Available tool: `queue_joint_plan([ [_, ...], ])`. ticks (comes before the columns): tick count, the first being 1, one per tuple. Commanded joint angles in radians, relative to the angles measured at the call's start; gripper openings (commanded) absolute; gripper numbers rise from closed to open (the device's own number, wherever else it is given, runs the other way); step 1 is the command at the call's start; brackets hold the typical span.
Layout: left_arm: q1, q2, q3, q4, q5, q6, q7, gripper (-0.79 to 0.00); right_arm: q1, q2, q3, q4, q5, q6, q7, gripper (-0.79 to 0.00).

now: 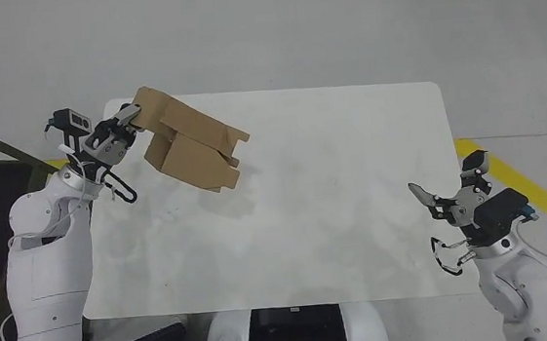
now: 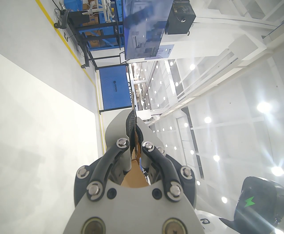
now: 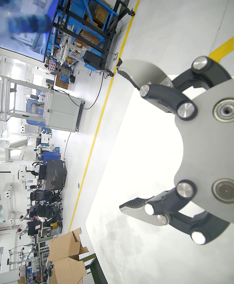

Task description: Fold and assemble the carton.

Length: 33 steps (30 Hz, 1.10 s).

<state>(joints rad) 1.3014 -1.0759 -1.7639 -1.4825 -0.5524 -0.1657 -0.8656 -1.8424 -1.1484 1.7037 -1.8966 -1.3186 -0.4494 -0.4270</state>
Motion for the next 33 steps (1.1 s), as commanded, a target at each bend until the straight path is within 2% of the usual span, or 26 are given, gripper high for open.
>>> queue_joint_plan([
  [1, 0.0, 0.0, 0.0, 0.0, 0.0, 0.0, 0.0, -0.785, 0.0, 0.0, 0.0, 0.0, 0.0, 0.0, 0.0, 0.0],
  [7, 0.0, 0.0, 0.0, 0.0, 0.0, 0.0, 0.0, -0.785, 0.003, 0.0, -0.007, -0.002, 0.011, -0.009, 0.007, 0.0],
  [11, -0.007, -0.001, 0.016, -0.006, 0.014, 0.007, 0.029, -0.785, 0.02, 0.0, -0.042, -0.012, 0.086, -0.096, 0.04, 0.0],
  [18, -0.073, -0.01, 0.1, 0.07, -0.022, -0.026, -0.008, -0.785, 0.072, 0.001, -0.125, -0.038, 0.215, -0.246, 0.141, 0.0],
  [22, -0.12, -0.019, 0.156, 0.128, -0.055, -0.05, -0.021, -0.785, 0.099, 0.002, -0.192, -0.011, 0.408, -0.349, 0.253, 0.0],
  [27, -0.164, -0.027, 0.206, 0.179, -0.097, -0.073, -0.07, -0.785, 0.164, 0.007, -0.308, 0.03, 0.755, -0.455, 0.442, 0.0],
  [29, -0.172, -0.029, 0.216, 0.191, -0.105, -0.08, -0.083, -0.785, 0.189, 0.01, -0.342, 0.038, 0.86, -0.473, 0.495, 0.0],
  [33, -0.18, -0.03, 0.227, 0.201, -0.117, -0.088, -0.098, -0.785, 0.234, 0.015, -0.37, 0.05, 0.966, -0.472, 0.576, 0.0],
])
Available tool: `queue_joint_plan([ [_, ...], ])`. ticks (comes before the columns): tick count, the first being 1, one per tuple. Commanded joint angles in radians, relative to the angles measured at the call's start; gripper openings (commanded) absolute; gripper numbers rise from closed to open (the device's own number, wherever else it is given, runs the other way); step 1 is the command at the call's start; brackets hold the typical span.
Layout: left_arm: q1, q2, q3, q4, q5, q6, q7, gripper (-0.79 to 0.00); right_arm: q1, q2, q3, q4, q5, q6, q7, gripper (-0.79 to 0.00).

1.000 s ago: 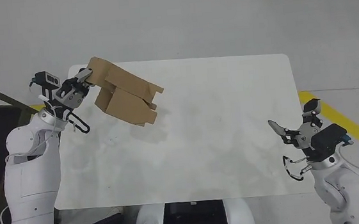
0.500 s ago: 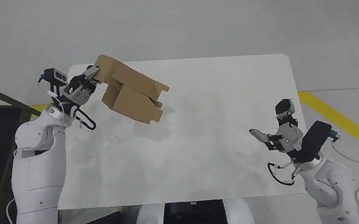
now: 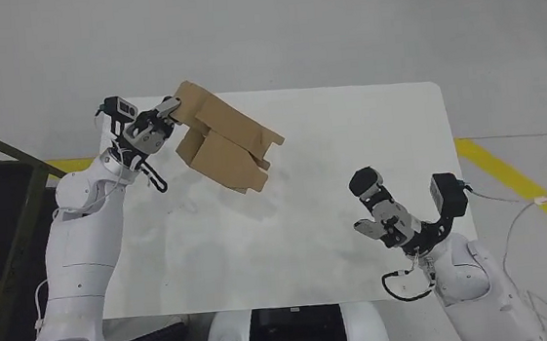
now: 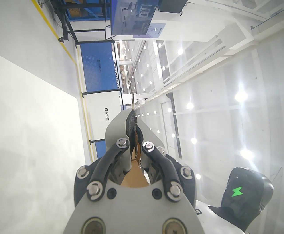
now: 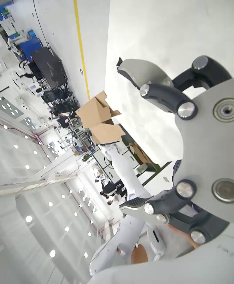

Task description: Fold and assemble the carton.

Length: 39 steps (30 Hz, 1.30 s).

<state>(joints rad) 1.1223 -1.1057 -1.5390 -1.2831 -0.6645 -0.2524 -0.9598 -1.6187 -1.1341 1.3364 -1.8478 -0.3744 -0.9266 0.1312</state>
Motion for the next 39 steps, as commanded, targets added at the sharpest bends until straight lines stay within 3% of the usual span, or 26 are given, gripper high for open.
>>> queue_joint_plan([
  [1, -0.002, 0.0, 0.003, 0.002, -0.008, -0.001, -0.008, -0.785, 0.019, 0.001, -0.009, 0.003, 0.04, 0.008, 0.029, 0.0],
  [23, -0.003, 0.0, 0.002, 0.001, -0.012, -0.002, -0.012, -0.785, 0.045, 0.001, -0.031, 0.021, 0.092, 0.051, 0.059, 0.0],
  [34, 0.008, -0.01, 0.059, -0.031, -0.011, -0.029, -0.004, -0.785, 0.174, 0.001, -0.213, 0.1, 0.563, 0.162, 0.355, 0.0],
  [39, -0.022, -0.017, 0.095, -0.002, -0.027, -0.026, -0.017, -0.785, 0.226, -0.008, -0.286, 0.126, 0.618, 0.219, 0.436, 0.0],
])
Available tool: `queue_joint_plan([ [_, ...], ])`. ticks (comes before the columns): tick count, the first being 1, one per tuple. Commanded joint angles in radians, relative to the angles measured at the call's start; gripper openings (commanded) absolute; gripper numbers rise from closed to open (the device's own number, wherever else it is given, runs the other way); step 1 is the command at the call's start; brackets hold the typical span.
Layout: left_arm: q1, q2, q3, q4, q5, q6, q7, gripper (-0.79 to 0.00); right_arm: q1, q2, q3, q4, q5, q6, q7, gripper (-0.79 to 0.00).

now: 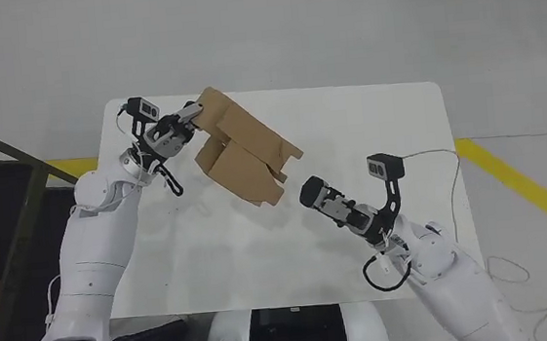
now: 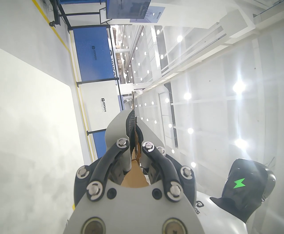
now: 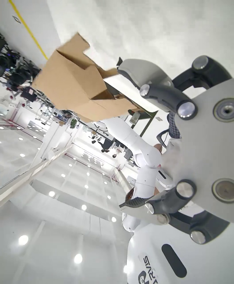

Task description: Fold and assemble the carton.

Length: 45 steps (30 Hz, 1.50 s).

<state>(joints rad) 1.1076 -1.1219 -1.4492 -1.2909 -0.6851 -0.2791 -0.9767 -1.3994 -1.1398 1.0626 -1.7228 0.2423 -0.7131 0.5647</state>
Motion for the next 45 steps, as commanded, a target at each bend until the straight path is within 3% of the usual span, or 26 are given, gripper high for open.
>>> queue_joint_plan([
  [1, -0.015, -0.003, 0.01, 0.014, -0.006, -0.005, 0.001, -0.785, 0.014, -0.005, -0.028, 0.001, 0.005, 0.009, 0.005, 0.0],
  [13, -0.095, -0.018, 0.055, 0.119, -0.037, -0.066, -0.015, -0.785, 0.057, -0.029, -0.101, 0.003, 0.012, 0.058, -0.051, 0.0],
  [18, -0.095, -0.018, 0.055, 0.119, -0.037, -0.066, -0.015, -0.785, 0.057, -0.029, -0.101, 0.003, 0.012, 0.058, -0.051, 0.0],
  [26, -0.073, -0.018, 0.039, 0.076, -0.048, -0.043, 0.048, -0.785, 0.063, -0.037, -0.125, 0.007, -0.033, 0.146, -0.072, 0.0],
  [34, -0.05, -0.016, 0.029, 0.043, -0.052, -0.022, 0.039, -0.785, 0.064, -0.05, -0.126, 0.019, -0.068, 0.113, -0.164, 0.0],
  [45, -0.037, -0.015, 0.032, 0.046, -0.005, -0.04, 0.042, -0.785, 0.045, -0.052, -0.107, 0.001, -0.042, 0.09, -0.148, 0.0],
])
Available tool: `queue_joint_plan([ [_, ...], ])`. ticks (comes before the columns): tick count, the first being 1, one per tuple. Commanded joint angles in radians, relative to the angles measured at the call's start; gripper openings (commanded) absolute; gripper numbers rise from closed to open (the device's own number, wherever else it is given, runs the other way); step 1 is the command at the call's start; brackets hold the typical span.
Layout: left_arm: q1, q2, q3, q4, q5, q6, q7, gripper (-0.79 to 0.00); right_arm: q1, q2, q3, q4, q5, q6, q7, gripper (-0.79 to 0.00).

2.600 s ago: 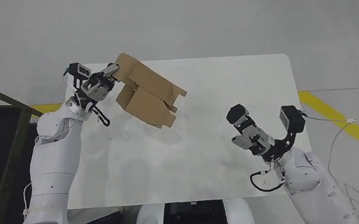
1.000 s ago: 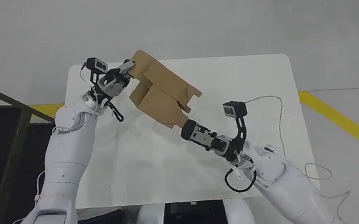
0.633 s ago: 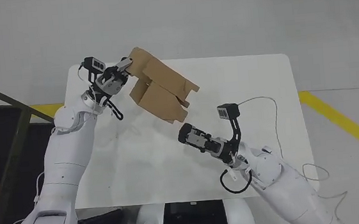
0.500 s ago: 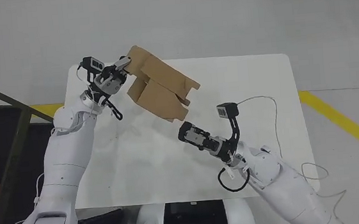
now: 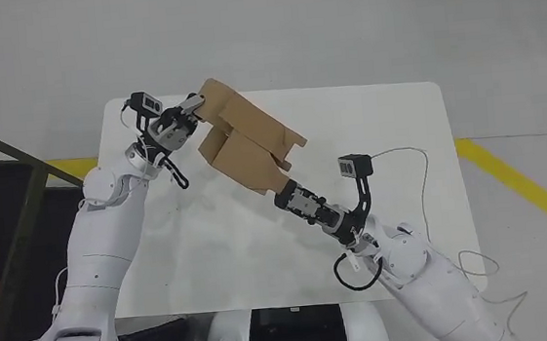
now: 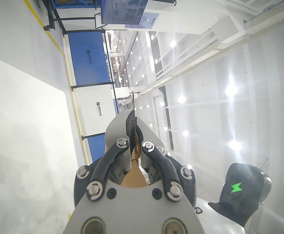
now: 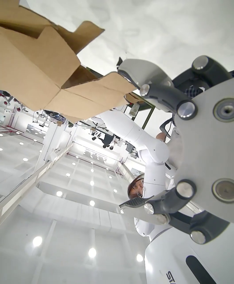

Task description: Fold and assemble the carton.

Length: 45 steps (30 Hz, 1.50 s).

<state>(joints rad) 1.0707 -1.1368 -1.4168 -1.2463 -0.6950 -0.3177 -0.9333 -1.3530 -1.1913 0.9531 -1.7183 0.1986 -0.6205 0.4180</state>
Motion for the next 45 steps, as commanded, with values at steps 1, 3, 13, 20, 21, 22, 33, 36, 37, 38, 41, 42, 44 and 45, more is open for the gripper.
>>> queue_joint_plan([
  [1, 0.001, 0.0, 0.0, 0.003, 0.009, -0.003, -0.002, -0.785, -0.003, 0.0, 0.005, -0.007, 0.006, -0.004, -0.001, 0.0],
  [3, 0.003, 0.001, 0.001, 0.004, 0.016, -0.004, -0.007, -0.785, -0.003, -0.001, 0.009, -0.012, 0.01, -0.012, -0.003, 0.0],
  [13, 0.004, 0.003, 0.001, 0.025, 0.065, -0.038, -0.009, -0.785, -0.005, -0.003, 0.03, -0.022, 0.026, -0.015, 0.008, 0.0],
  [20, 0.003, 0.001, 0.009, 0.022, 0.05, -0.034, -0.014, -0.785, -0.005, -0.012, 0.01, 0.001, 0.074, -0.018, 0.005, 0.0],
  [21, 0.004, 0.0, 0.01, 0.02, 0.047, -0.033, -0.012, -0.785, -0.002, -0.014, 0.005, 0.007, 0.076, -0.015, 0.005, 0.0],
  [22, 0.003, 0.0, 0.012, 0.017, 0.046, -0.034, -0.011, -0.785, 0.001, -0.016, 0.0, 0.013, 0.079, -0.014, 0.005, 0.0],
  [33, 0.007, -0.002, 0.015, -0.004, 0.033, -0.032, -0.005, -0.785, 0.02, -0.028, -0.024, 0.048, 0.083, 0.017, 0.021, -0.332],
  [36, 0.01, -0.002, 0.013, -0.011, 0.031, -0.029, -0.006, -0.785, 0.021, -0.029, -0.022, 0.051, 0.069, 0.028, 0.026, -0.523],
  [37, 0.011, -0.002, 0.013, -0.014, 0.029, -0.026, -0.008, -0.785, 0.021, -0.029, -0.022, 0.051, 0.064, 0.033, 0.028, -0.545],
  [38, 0.012, -0.002, 0.012, -0.016, 0.026, -0.022, -0.009, -0.785, 0.02, -0.03, -0.021, 0.05, 0.062, 0.037, 0.029, -0.545],
  [41, 0.017, -0.001, 0.006, -0.027, 0.015, -0.012, -0.012, -0.785, 0.021, -0.03, -0.02, 0.051, 0.045, 0.056, 0.042, -0.542],
  [42, 0.019, -0.001, 0.004, -0.032, 0.011, -0.01, -0.012, -0.785, 0.02, -0.03, -0.02, 0.05, 0.042, 0.059, 0.043, -0.545],
  [44, 0.024, 0.0, -0.001, -0.041, 0.005, -0.004, -0.013, -0.785, 0.02, -0.031, -0.022, 0.048, 0.039, 0.064, 0.046, -0.64],
  [45, 0.027, 0.001, -0.004, -0.047, 0.003, -0.001, -0.014, -0.785, 0.02, -0.031, -0.022, 0.047, 0.037, 0.066, 0.047, -0.69],
])
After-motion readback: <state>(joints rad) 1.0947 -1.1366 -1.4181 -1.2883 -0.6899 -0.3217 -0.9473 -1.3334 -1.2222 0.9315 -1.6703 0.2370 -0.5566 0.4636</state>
